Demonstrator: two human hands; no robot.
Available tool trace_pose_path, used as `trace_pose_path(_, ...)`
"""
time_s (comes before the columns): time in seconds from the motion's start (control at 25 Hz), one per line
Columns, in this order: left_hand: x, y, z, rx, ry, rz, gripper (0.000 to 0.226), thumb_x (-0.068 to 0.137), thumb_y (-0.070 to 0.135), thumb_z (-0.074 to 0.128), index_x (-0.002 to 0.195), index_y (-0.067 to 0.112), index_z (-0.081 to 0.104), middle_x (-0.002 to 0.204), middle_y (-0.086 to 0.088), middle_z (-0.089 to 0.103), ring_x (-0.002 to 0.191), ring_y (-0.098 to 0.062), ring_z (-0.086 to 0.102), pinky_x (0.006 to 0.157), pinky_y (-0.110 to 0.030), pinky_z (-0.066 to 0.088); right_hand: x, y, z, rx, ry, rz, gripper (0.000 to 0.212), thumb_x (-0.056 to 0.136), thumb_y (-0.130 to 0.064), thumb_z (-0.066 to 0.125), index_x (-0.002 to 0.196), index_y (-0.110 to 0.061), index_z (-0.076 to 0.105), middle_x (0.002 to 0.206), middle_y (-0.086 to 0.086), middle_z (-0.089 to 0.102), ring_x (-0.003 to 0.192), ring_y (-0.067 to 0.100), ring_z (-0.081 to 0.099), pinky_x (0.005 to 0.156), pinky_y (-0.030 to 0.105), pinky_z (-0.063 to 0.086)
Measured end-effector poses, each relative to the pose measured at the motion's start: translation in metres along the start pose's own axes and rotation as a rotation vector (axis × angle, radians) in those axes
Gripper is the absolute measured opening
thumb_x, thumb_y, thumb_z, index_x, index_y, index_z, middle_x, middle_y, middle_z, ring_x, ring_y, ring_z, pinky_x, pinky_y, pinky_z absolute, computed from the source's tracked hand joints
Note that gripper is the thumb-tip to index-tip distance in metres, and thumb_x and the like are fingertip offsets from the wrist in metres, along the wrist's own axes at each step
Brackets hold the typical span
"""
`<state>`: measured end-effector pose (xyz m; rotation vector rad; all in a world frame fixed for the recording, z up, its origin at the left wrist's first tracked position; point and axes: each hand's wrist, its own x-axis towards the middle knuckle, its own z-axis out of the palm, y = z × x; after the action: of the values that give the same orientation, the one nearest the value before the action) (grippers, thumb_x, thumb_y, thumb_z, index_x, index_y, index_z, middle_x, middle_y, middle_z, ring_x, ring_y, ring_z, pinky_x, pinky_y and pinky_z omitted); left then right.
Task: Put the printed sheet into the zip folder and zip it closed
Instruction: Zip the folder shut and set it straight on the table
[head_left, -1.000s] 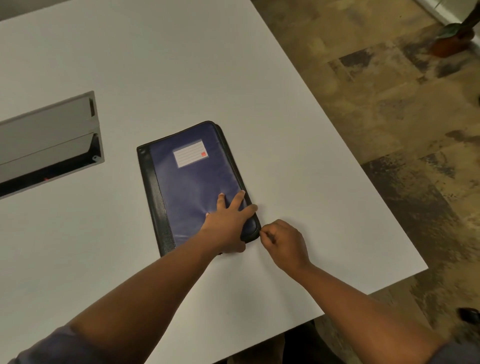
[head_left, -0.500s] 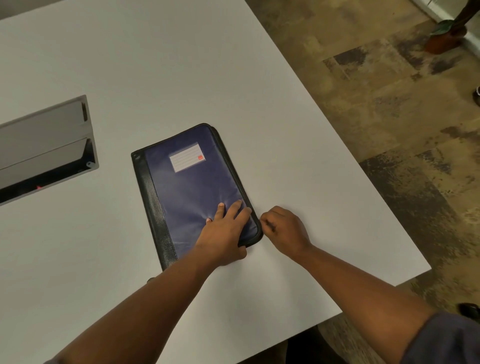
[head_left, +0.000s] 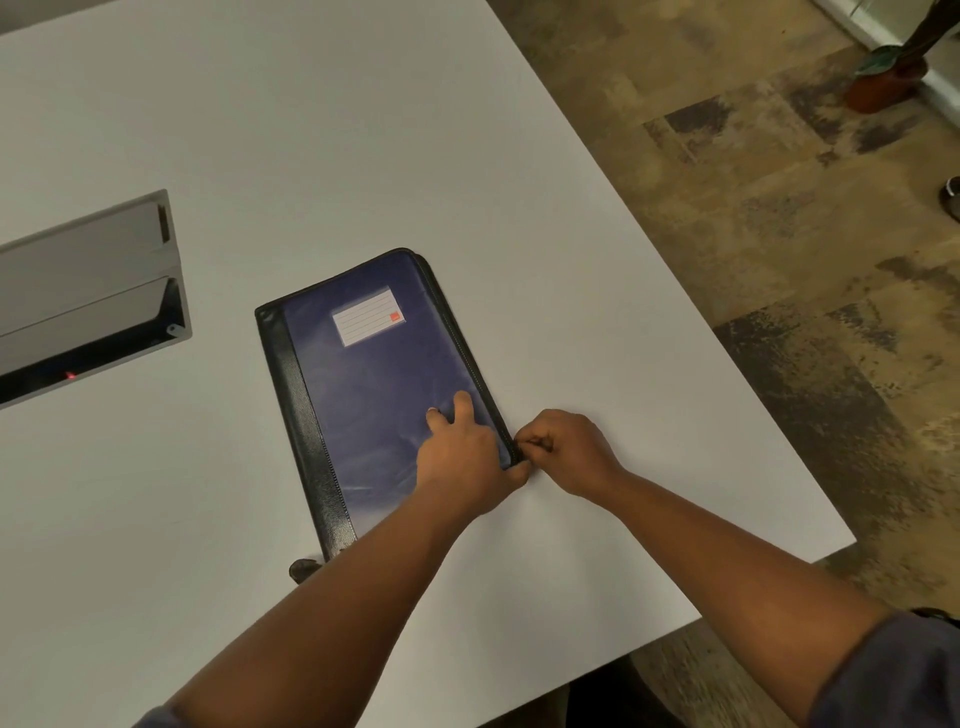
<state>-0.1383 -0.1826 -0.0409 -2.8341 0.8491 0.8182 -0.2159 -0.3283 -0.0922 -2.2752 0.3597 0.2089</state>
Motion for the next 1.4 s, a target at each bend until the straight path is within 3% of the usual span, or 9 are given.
trace_pose_path(0.2, 0.003, 0.016, -0.004, -0.122, -0.093, -0.093, 0.050, 0.085, 0.060, 0.061, 0.092, 0.012, 0.072, 0.162, -0.005, 0.012, 0.146, -0.050, 0.016, 0.094, -0.049, 0.053, 0.002, -0.002, -0.003, -0.022, -0.046, -0.023, 0.014, 0.090, -0.021, 0.066, 0.090, -0.026, 0.079, 0.087, -0.003, 0.071, 0.079, 0.016, 0.064, 0.071, 0.037, 0.055)
trace_pose_path(0.44, -0.008, 0.022, 0.002, -0.295, -0.140, -0.117, 0.029, 0.093, 0.035, 0.052, 0.085, 0.015, 0.071, 0.168, 0.004, -0.002, 0.151, -0.049, -0.006, 0.109, -0.062, 0.039, -0.003, 0.000, 0.002, -0.051, 0.011, -0.116, 0.010, 0.090, -0.018, 0.067, 0.085, -0.015, 0.076, 0.084, 0.001, 0.067, 0.076, 0.020, 0.061, 0.068, 0.039, 0.053)
trace_pose_path(0.6, -0.009, 0.021, 0.004, -0.329, -0.145, -0.109, 0.028, 0.096, 0.035, 0.051, 0.090, 0.019, 0.074, 0.168, 0.011, -0.005, 0.151, -0.046, -0.009, 0.109, -0.063, 0.038, -0.005, 0.002, 0.005, -0.069, 0.038, -0.147, 0.011, 0.090, -0.018, 0.066, 0.085, -0.015, 0.076, 0.084, 0.001, 0.068, 0.075, 0.019, 0.060, 0.064, 0.035, 0.052)
trace_pose_path(0.76, -0.014, 0.013, 0.008, -0.222, -0.116, -0.068, 0.026, 0.097, 0.049, 0.052, 0.099, 0.028, 0.067, 0.167, 0.007, 0.002, 0.151, -0.048, -0.002, 0.100, -0.058, 0.049, -0.003, 0.001, 0.005, -0.076, 0.039, -0.119, 0.011, 0.089, -0.021, 0.066, 0.087, -0.021, 0.077, 0.084, -0.004, 0.068, 0.075, 0.015, 0.059, 0.062, 0.027, 0.047)
trace_pose_path(0.84, -0.013, 0.003, 0.006, -0.138, -0.033, 0.012, 0.047, 0.087, 0.056, 0.065, 0.122, 0.027, 0.054, 0.162, 0.001, 0.010, 0.146, -0.047, 0.016, 0.090, -0.051, 0.055, 0.000, 0.002, 0.003, -0.062, 0.011, -0.110, 0.009, 0.087, -0.020, 0.067, 0.086, -0.022, 0.076, 0.083, -0.004, 0.068, 0.073, 0.014, 0.059, 0.062, 0.029, 0.050)
trace_pose_path(0.96, -0.004, -0.014, -0.003, -0.005, -0.071, 0.125, 0.091, 0.073, 0.053, 0.079, 0.145, 0.038, 0.026, 0.162, 0.001, -0.002, 0.136, -0.041, 0.028, 0.084, -0.045, 0.055, 0.003, 0.002, 0.000, -0.048, -0.034, -0.102, 0.008, 0.085, -0.021, 0.069, 0.080, -0.020, 0.075, 0.080, -0.003, 0.067, 0.070, 0.016, 0.060, 0.063, 0.037, 0.053)
trace_pose_path(1.16, 0.012, -0.016, -0.013, 0.113, -0.166, 0.212, 0.096, 0.067, 0.045, 0.087, 0.144, 0.042, 0.030, 0.165, 0.003, -0.016, 0.147, -0.054, 0.001, 0.091, -0.056, 0.054, 0.003, 0.002, 0.003, -0.078, -0.037, -0.106, 0.017, 0.087, -0.027, 0.064, 0.072, -0.020, 0.070, 0.070, -0.002, 0.064, 0.065, 0.016, 0.056, 0.059, 0.041, 0.052)
trace_pose_path(1.4, 0.013, -0.022, -0.007, 0.021, -0.127, 0.238, 0.100, 0.057, 0.042, 0.091, 0.136, 0.040, 0.030, 0.160, 0.009, -0.007, 0.147, -0.054, 0.004, 0.087, -0.056, 0.056, -0.004, 0.005, 0.009, -0.072, -0.007, -0.129, 0.018, 0.088, -0.025, 0.063, 0.072, -0.022, 0.069, 0.072, -0.008, 0.064, 0.066, 0.012, 0.051, 0.061, 0.038, 0.050)
